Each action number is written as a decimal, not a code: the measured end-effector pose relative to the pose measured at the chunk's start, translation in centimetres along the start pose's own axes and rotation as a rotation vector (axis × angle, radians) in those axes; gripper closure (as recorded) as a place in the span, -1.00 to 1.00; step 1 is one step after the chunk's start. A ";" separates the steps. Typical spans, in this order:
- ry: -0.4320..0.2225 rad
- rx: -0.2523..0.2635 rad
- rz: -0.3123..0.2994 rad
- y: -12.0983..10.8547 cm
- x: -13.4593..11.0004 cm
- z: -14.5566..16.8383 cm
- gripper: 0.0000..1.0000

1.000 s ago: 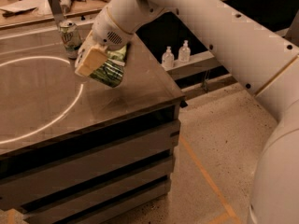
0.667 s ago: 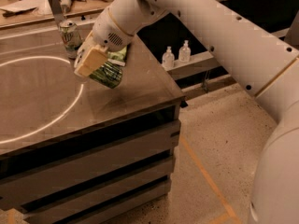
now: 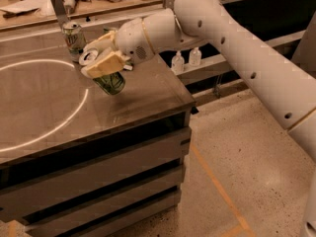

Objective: Place green can upright

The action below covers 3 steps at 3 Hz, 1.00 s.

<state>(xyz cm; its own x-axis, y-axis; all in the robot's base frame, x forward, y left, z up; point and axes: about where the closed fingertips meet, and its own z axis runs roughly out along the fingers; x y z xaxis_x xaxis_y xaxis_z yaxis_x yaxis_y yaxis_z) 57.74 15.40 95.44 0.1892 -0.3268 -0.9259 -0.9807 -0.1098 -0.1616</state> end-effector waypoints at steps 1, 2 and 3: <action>-0.201 0.017 -0.032 0.3 -1.4 -1.7 1.00; -0.296 0.022 -0.041 0.4 -1.9 -2.6 1.00; -0.334 0.017 -0.012 0.2 -1.5 -2.8 1.00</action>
Offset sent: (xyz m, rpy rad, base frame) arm -0.0030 -0.0342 0.0323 0.4023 -0.0078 0.0431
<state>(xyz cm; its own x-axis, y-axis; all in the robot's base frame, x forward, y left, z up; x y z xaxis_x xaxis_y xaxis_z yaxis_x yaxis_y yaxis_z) 57.45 13.25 97.73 0.1771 0.0008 -0.9842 -0.9797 -0.0953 -0.1764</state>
